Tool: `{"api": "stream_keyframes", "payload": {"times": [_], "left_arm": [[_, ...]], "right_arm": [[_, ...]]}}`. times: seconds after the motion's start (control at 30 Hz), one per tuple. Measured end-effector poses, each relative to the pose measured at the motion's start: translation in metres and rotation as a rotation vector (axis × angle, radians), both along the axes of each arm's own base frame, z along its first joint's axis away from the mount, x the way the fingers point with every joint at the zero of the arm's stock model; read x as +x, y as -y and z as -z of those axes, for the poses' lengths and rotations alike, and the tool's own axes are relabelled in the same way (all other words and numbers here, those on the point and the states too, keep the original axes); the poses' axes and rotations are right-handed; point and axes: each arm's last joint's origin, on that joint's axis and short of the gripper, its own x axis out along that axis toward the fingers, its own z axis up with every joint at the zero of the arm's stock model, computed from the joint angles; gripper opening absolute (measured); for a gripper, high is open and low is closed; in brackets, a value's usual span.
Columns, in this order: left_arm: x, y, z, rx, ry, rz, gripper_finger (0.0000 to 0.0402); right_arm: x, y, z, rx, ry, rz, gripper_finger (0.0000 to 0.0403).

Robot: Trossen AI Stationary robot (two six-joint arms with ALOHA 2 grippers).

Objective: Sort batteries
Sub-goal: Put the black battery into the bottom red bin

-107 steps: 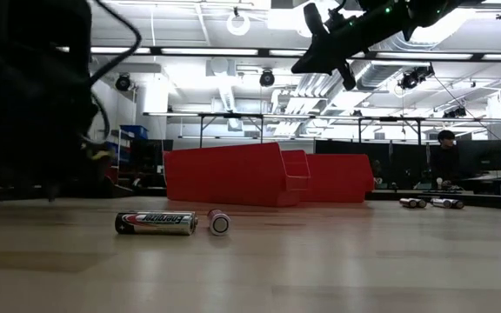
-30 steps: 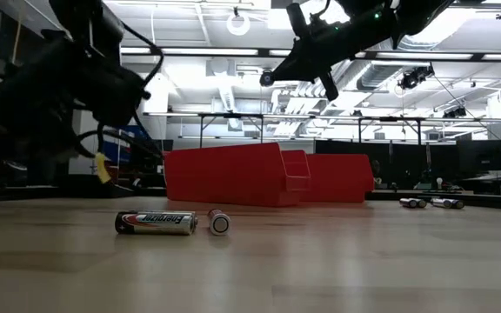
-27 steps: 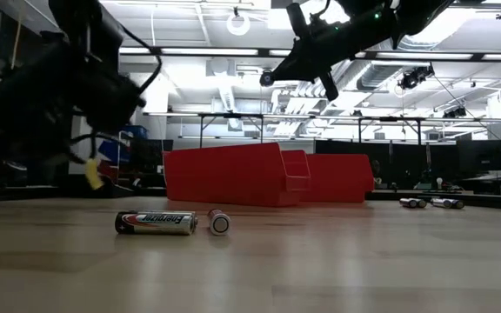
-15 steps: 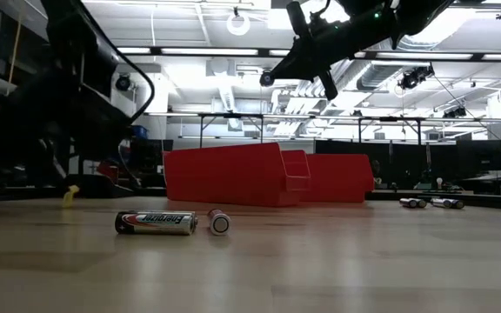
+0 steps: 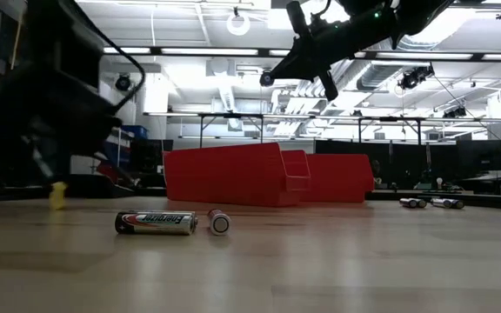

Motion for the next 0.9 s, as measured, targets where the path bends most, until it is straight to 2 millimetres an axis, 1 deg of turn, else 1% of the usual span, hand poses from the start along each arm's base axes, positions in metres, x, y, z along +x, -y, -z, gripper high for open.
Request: {"api": "stream_keyframes", "payload": {"times": [0.17, 0.3, 0.4, 0.47, 0.53, 0.63, 0.7, 0.8, 0.87, 0.9], "left_arm": [[-0.007, 0.016, 0.004, -0.003, -0.010, 0.031, 0.0239], [-0.008, 0.026, 0.002, -0.026, 0.003, 0.117, 0.0239], [-0.009, 0.036, -0.010, -0.052, 0.021, 0.203, 0.0239], [-0.008, 0.042, -0.021, -0.014, 0.065, 0.266, 0.0239], [-0.005, 0.047, -0.035, 0.061, 0.125, 0.298, 0.0239], [-0.001, 0.051, -0.060, 0.207, 0.205, 0.288, 0.0239], [-0.004, 0.051, -0.072, 0.293, 0.238, 0.279, 0.0239], [-0.015, 0.047, -0.077, 0.330, 0.173, 0.221, 0.0239], [-0.021, 0.047, -0.076, 0.287, 0.090, 0.161, 0.0237], [-0.021, 0.048, -0.075, 0.254, 0.086, 0.142, 0.0235]], "right_arm": [[0.001, -0.005, 0.000, -0.007, -0.002, 0.002, 0.0000], [0.001, -0.005, 0.000, -0.014, -0.004, 0.023, 0.0000], [0.001, -0.005, 0.000, -0.014, -0.003, 0.027, 0.0000], [0.001, -0.005, 0.000, -0.014, -0.004, 0.027, 0.0000], [0.001, -0.007, 0.000, -0.013, -0.003, 0.023, 0.0000], [0.001, -0.007, 0.000, -0.014, -0.004, 0.022, 0.0000], [0.001, -0.007, 0.000, -0.015, -0.004, 0.024, 0.0000], [0.001, -0.006, 0.000, -0.020, -0.004, 0.042, 0.0000], [0.001, -0.006, -0.001, -0.022, 0.003, 0.043, 0.0000], [0.001, -0.006, -0.001, -0.022, 0.003, 0.042, 0.0000]]}}
